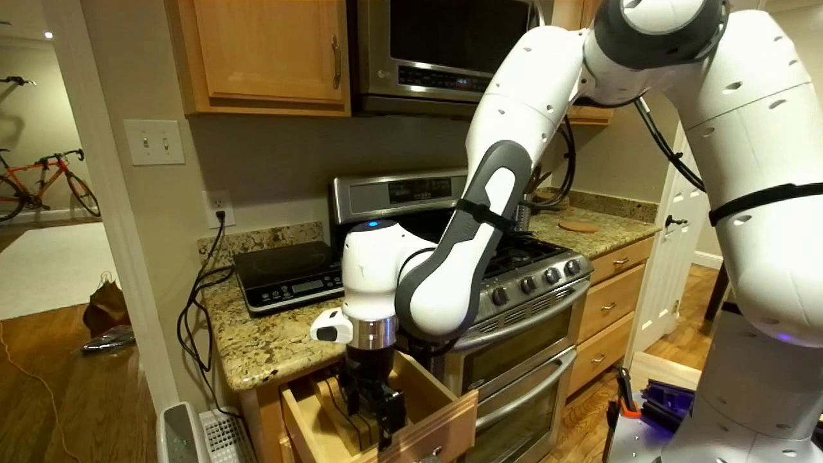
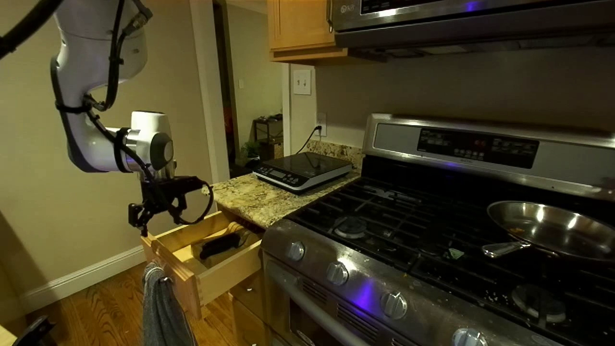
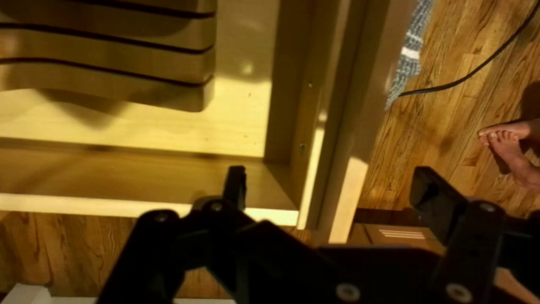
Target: Open the topmost drawer on the left
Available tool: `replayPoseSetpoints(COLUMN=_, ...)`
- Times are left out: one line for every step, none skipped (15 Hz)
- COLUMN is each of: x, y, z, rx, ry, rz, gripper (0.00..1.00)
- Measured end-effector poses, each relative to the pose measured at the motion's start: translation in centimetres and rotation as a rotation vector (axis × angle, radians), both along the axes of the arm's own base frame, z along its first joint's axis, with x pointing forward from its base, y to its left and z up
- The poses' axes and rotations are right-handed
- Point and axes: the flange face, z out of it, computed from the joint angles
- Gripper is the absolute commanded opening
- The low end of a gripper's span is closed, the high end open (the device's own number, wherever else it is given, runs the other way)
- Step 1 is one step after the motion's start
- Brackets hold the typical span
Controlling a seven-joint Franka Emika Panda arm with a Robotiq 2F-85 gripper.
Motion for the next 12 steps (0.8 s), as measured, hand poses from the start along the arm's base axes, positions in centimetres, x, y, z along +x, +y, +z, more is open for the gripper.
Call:
replayPoseSetpoints(x=0.6, y=-0.5, z=0.8, rx=-0.016, ry=-0.027, rz=-0.003, gripper=1.0)
replayPoseSetpoints(x=1.3, y=-1.0, z=1.5, rx=-0.035, ry=-0.052, rz=-0.008, gripper=0.75)
replayPoseSetpoints(x=2.0, y=-1.7, z=2.0, rx=-0.055, ry=-0.074, rz=-0.016, gripper=0.72)
replayPoseSetpoints(x=2.7, y=-2.3, z=2.3, rx=-0.076, ry=-0.093, rz=-0.028, gripper=0.67)
replayPoseSetpoints(x=3.4, y=-3.0, z=2.2, rx=-0.098, ry=-0.107, rz=-0.042, gripper=0.58)
replayPoseSetpoints(x=3.9, y=-3.7, z=2.0, rx=-0.118, ry=-0.116, rz=-0.06, gripper=0.53)
replayPoseSetpoints(x=4.4, y=-4.3, z=1.7, rx=-0.135, ry=-0.12, rz=-0.078, gripper=0.45)
replayPoseSetpoints(x=4.6, y=-4.7, z=1.1, rx=-0.149, ry=-0.119, rz=-0.098, gripper=0.39)
replayPoseSetpoints(x=4.8, y=-5.0, z=0.5, rx=-0.158, ry=-0.112, rz=-0.113, gripper=0.33)
replayPoseSetpoints(x=4.9, y=-5.1, z=-0.2, rx=-0.164, ry=-0.104, rz=-0.126, gripper=0.26)
replayPoseSetpoints(x=4.8, y=-5.1, z=-0.9, rx=-0.167, ry=-0.093, rz=-0.138, gripper=0.2)
replayPoseSetpoints(x=4.6, y=-5.0, z=-1.6, rx=-0.168, ry=-0.081, rz=-0.144, gripper=0.13)
